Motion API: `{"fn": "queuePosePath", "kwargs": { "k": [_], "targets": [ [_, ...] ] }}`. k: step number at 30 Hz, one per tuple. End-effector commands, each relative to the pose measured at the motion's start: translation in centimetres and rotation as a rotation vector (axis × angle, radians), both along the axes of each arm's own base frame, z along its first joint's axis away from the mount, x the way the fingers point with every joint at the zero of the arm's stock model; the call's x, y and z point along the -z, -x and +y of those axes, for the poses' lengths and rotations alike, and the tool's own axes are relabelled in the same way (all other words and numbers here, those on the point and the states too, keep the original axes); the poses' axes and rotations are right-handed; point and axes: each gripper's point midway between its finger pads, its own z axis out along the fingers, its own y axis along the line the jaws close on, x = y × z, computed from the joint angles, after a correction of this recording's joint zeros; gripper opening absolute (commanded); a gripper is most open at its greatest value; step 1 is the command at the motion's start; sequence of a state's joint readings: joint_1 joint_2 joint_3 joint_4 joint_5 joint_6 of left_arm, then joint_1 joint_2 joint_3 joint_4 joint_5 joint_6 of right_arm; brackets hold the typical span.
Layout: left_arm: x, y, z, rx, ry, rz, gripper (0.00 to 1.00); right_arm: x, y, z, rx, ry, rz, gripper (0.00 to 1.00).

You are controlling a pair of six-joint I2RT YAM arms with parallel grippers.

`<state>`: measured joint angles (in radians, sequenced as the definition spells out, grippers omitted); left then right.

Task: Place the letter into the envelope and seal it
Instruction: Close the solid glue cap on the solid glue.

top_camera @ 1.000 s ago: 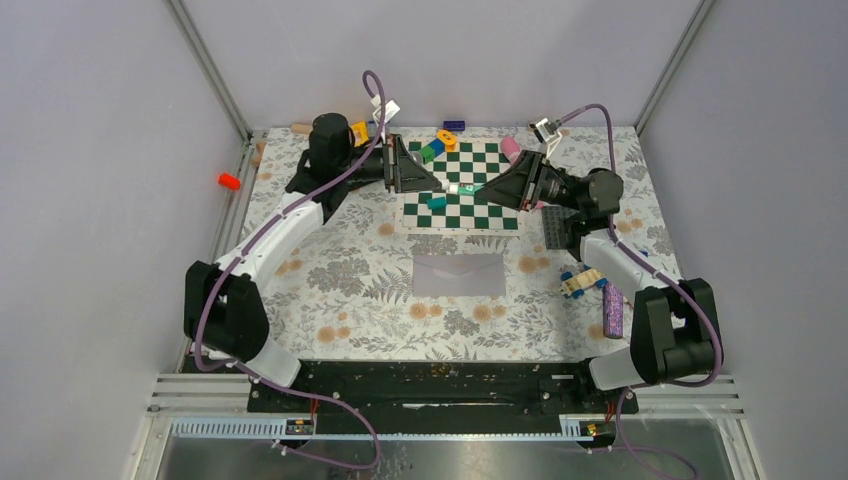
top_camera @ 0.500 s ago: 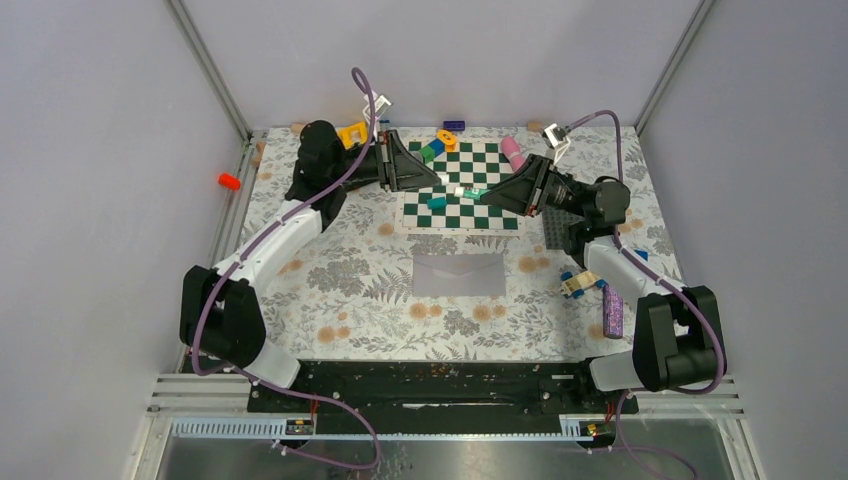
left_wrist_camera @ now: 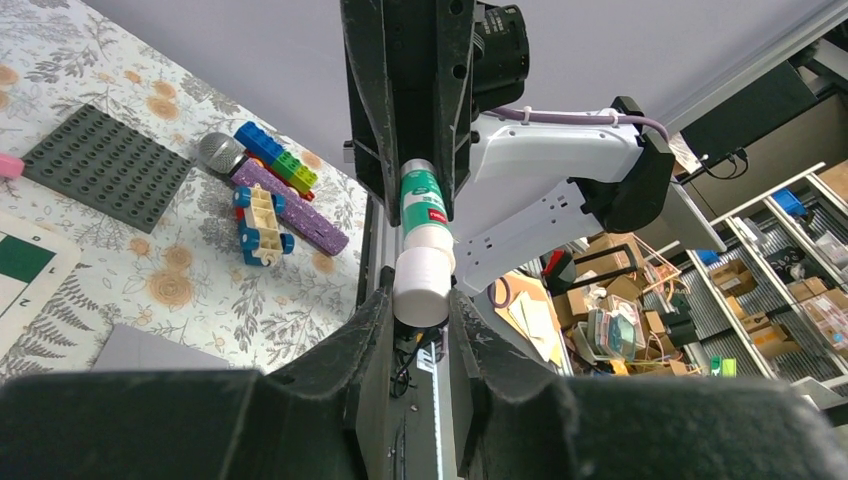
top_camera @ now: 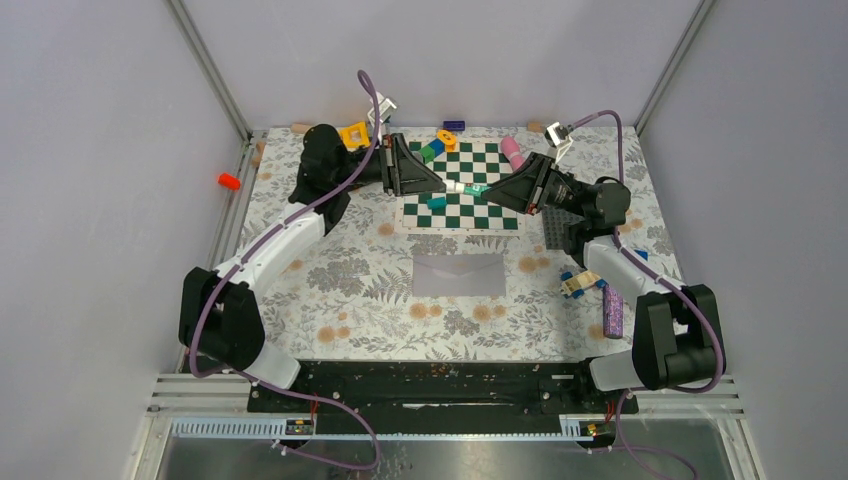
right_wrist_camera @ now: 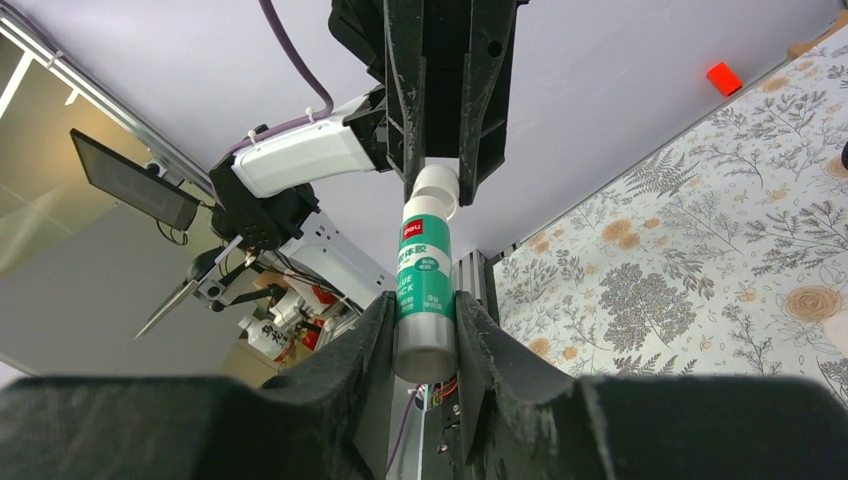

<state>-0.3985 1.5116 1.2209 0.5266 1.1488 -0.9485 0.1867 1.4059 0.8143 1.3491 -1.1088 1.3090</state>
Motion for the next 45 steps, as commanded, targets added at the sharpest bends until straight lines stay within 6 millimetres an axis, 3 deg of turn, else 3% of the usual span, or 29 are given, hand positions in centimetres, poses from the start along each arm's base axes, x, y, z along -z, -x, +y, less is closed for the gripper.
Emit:
{"fn": "queuePosePath", "kwargs": {
  "k": [1,18,34,45],
  "targets": [
    [-1.8,1.7,0.1,0.04,0.031,-0.081,0.15,-1.2,0.0,-0.3,0.023,-0.031,-0.078,0.03],
    [-1.5,1.9,-0.3,0.059,0.024,-0.08,0.14,-0.7,-0.3,-0.2,0.018,-0.032,-0.061,0.01],
    [-1.3,1.4,-0.1,0.027,0.007,-0.091,0.13,-1.4,0.7,-0.4,0.017,-0.035,-0.102,0.0],
    [-1.5,1.4,-0.1,0.034,0.023,-0.082,0.13,-0.6,0.2,-0.2,0.018,-0.034,-0.07,0.0]
  ]
}}
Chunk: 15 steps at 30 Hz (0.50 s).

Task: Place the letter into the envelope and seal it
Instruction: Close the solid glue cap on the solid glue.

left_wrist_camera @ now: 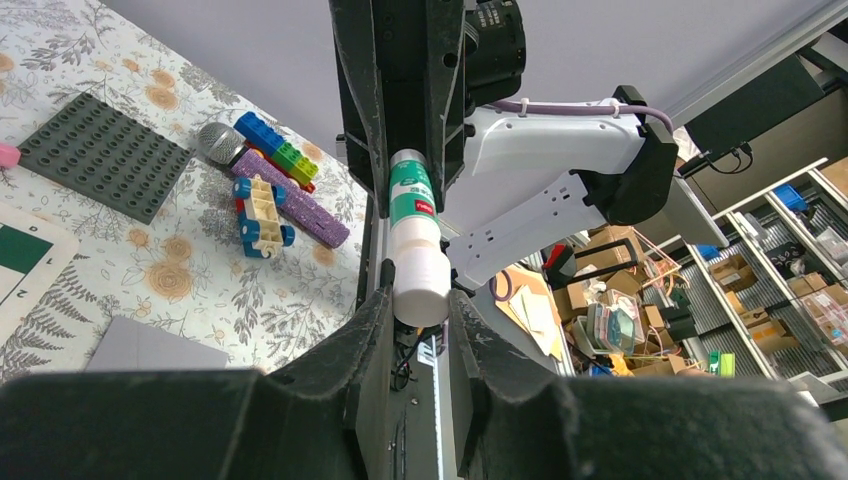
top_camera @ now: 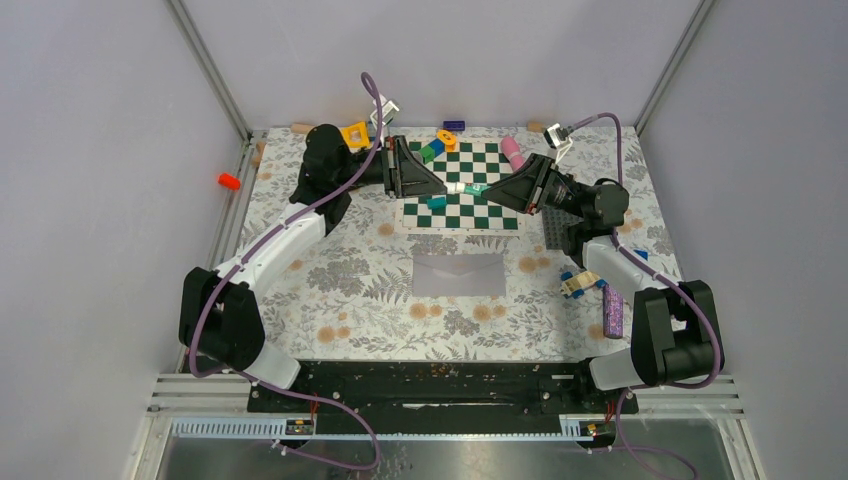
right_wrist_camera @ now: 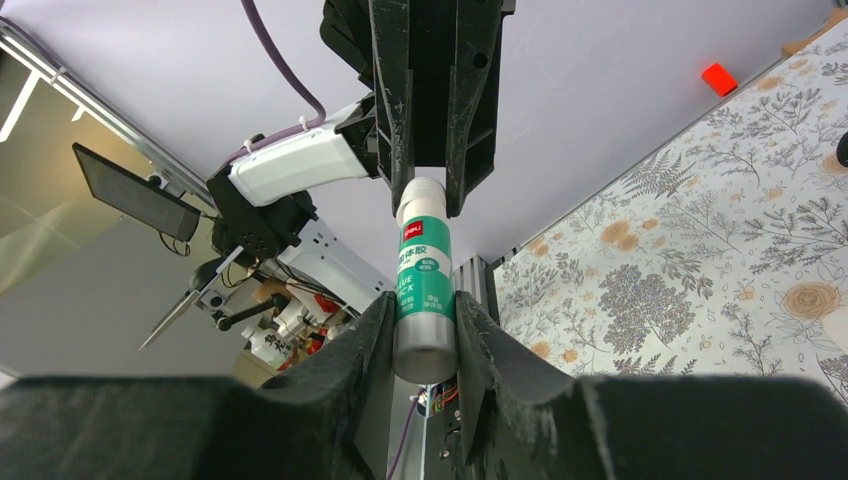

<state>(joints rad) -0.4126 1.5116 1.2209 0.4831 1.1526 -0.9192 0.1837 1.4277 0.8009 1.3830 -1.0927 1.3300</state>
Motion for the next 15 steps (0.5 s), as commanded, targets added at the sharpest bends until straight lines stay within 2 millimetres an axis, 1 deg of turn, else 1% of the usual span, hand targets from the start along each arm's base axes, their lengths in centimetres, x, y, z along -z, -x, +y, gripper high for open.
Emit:
{"fn": "queuePosePath", "kwargs": {
  "k": [1,7,15],
  "targets": [
    [-2.14,0.99,0.28,0.019,0.042,-0.092,0.13,-1.06,0.68,-0.05,0.006,-0.02,-0.091,0.0],
    [-1.78,0.87,0.27,0.013,0.034,-0.088,0.13,-1.22,1.16,0.56,-0.017,-0.021,-0.098,0.0],
    [-1.56,0.44,0.39,-0.006,0.02,-0.094,0.13,-1.6,1.6,0.53,-0.018,-0.02,-0.122,0.0]
  ]
}}
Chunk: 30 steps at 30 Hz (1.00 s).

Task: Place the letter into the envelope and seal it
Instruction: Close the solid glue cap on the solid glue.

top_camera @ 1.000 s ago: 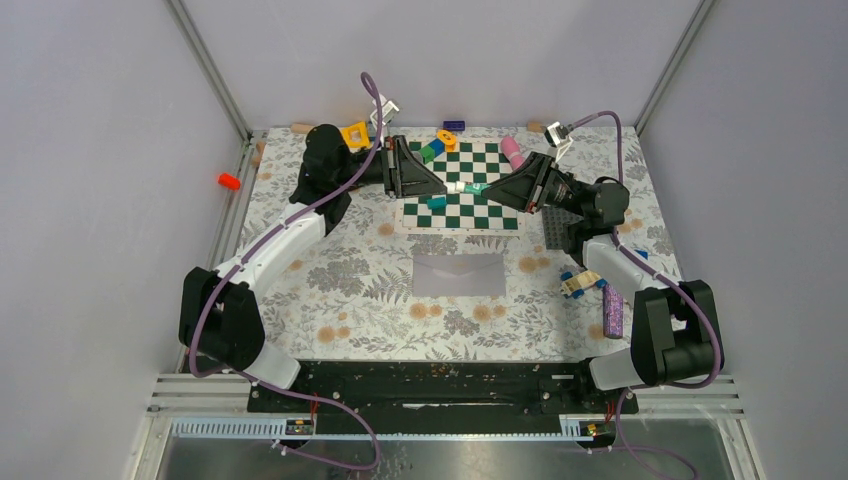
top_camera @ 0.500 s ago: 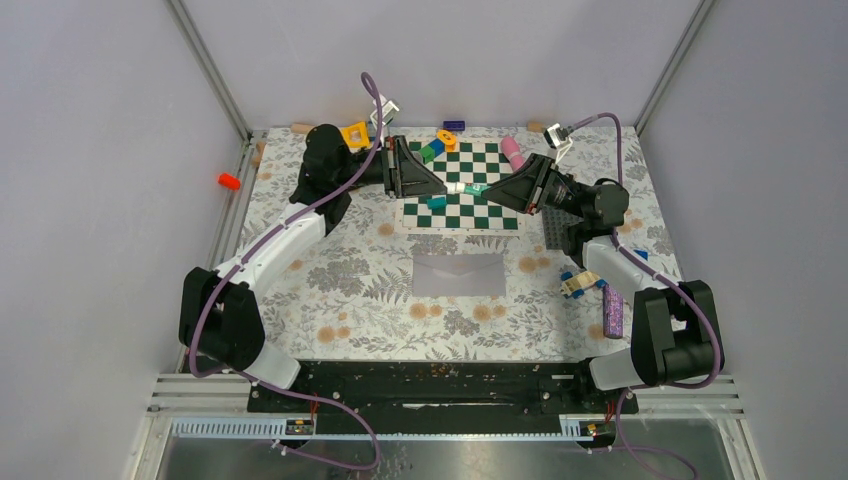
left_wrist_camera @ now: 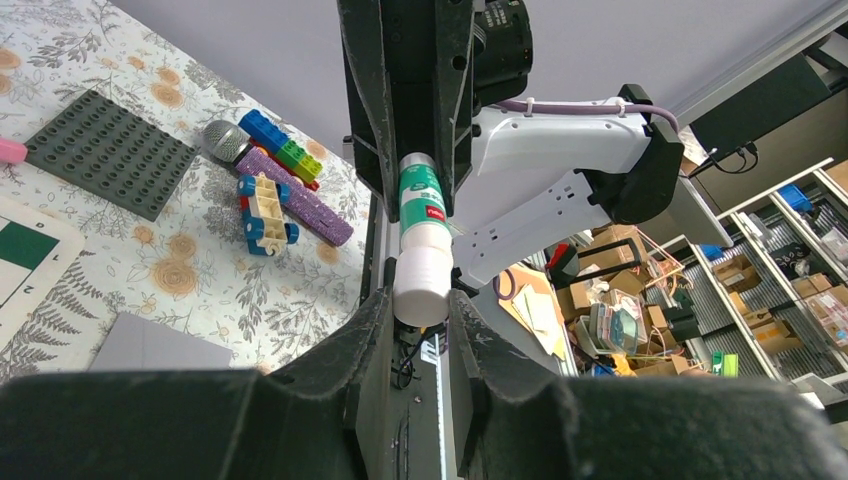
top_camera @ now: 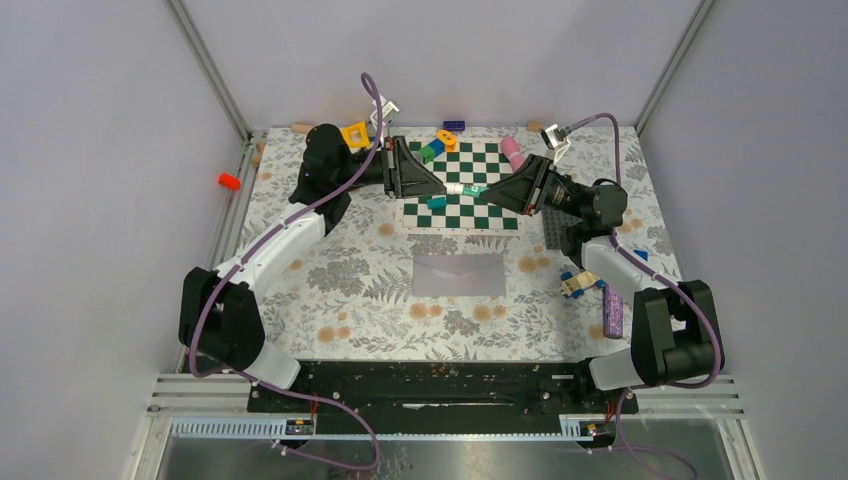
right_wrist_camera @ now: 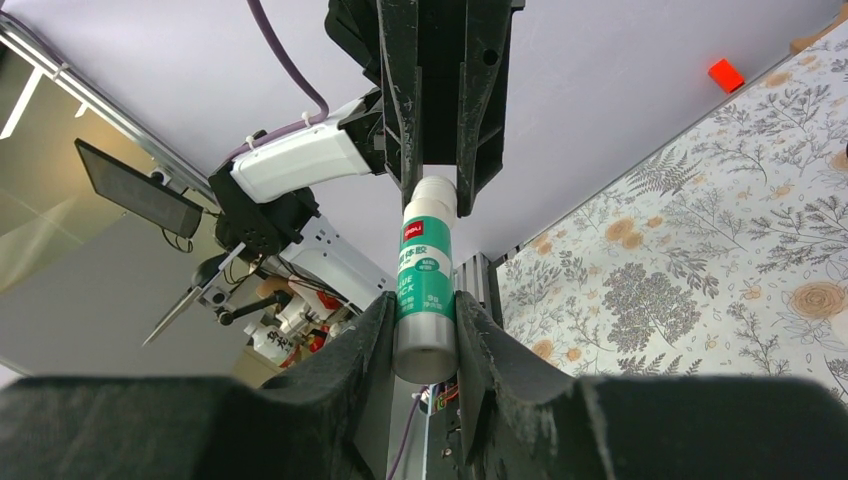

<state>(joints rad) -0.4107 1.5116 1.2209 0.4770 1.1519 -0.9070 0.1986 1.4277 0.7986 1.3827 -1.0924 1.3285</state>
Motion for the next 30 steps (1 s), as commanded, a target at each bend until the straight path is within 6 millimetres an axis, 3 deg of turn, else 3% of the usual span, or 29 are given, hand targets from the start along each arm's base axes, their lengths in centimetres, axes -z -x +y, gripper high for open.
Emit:
{"fn": "queuePosePath", "kwargs": {
  "k": [1,23,30],
  "targets": [
    [-1.6,0.5,0.4,-0.005,0.021,-0.086,0.13,-1.8,1.3,0.1,-0.003,-0.021,-0.128,0.0],
    [-2.2,1.0,0.5,0.019,0.05,-0.079,0.14,-0.5,0.6,0.6,-0.017,-0.011,-0.087,0.0],
    [-1.6,1.0,0.1,0.021,0.02,-0.092,0.14,-0.3,0.3,0.7,-0.022,-0.004,-0.077,0.0]
  ]
}}
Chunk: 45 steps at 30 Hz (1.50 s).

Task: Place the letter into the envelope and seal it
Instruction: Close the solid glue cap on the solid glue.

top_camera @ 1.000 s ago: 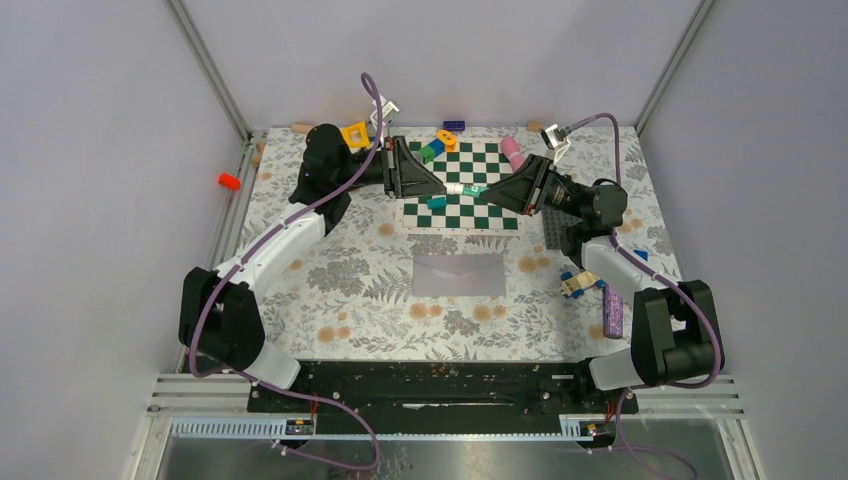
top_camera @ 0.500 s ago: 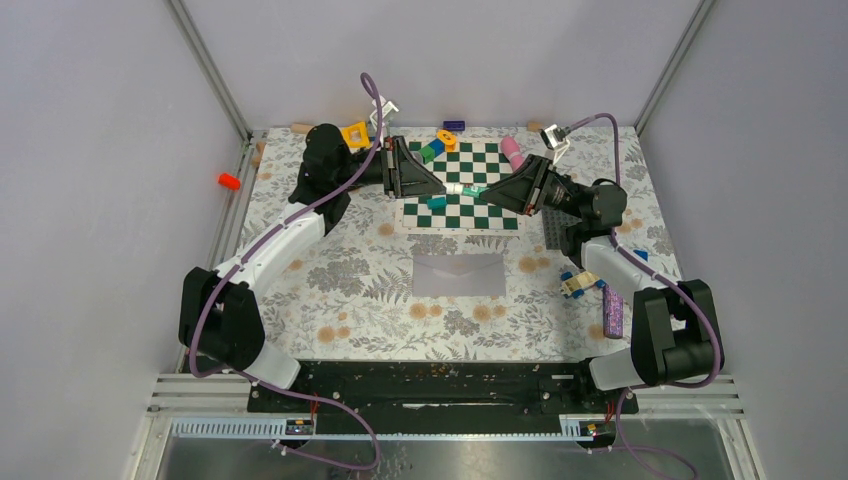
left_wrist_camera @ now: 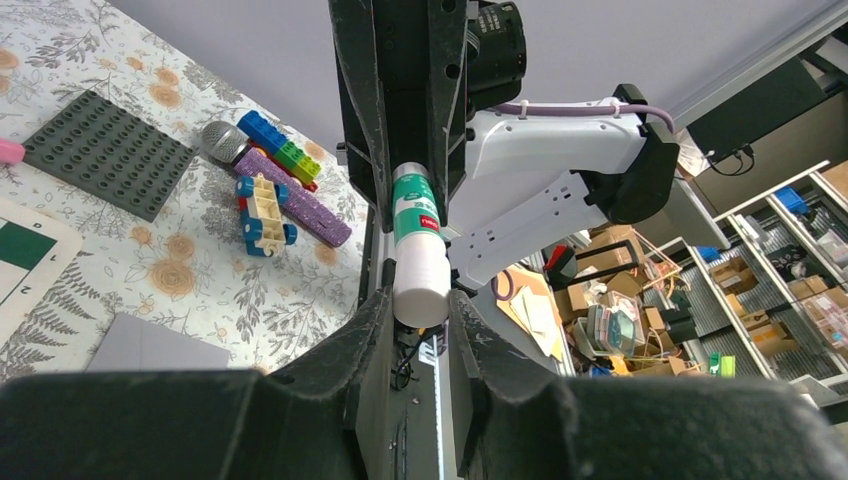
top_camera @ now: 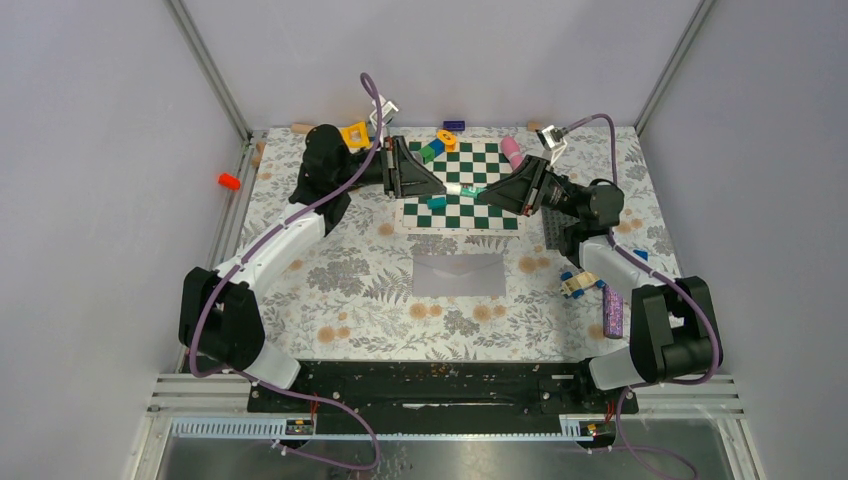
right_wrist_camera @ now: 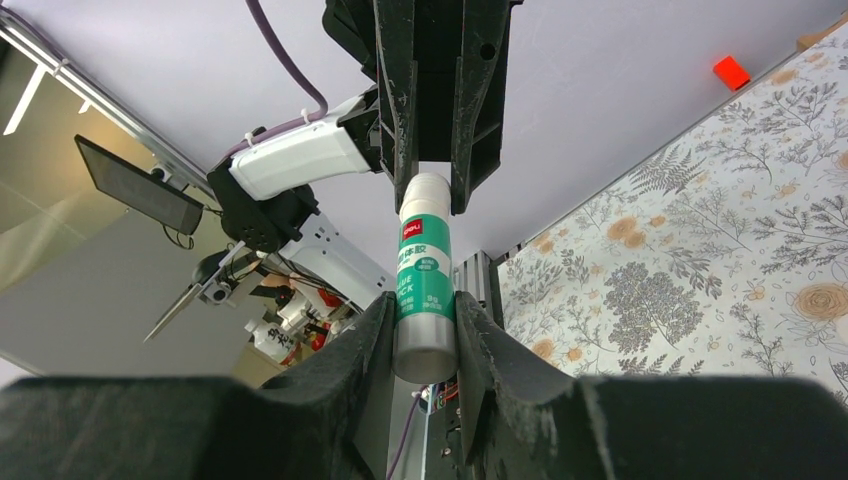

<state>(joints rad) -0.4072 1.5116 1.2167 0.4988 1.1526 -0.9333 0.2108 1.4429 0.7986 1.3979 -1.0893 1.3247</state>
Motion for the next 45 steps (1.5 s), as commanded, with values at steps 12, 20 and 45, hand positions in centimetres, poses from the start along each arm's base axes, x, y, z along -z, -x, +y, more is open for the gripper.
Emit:
{"fn": "queuePosePath", "kwargs": {
  "k": [12,20,45],
  "targets": [
    [0.9,0.4,-0.6,-0.004,-0.08,-0.107,0.14,1.7,-0.1,1.4,-0.035,0.091,-0.03,0.0],
    [1.8,0.9,-1.4,0.018,-0.095,-0.095,0.14,1.7,0.5,2.1,-0.05,0.098,-0.039,0.0],
    [2.7,2.1,-2.9,0.069,-0.126,-0.108,0.16,0.9,1.4,2.9,-0.08,0.087,-0.059,0.0]
  ]
}}
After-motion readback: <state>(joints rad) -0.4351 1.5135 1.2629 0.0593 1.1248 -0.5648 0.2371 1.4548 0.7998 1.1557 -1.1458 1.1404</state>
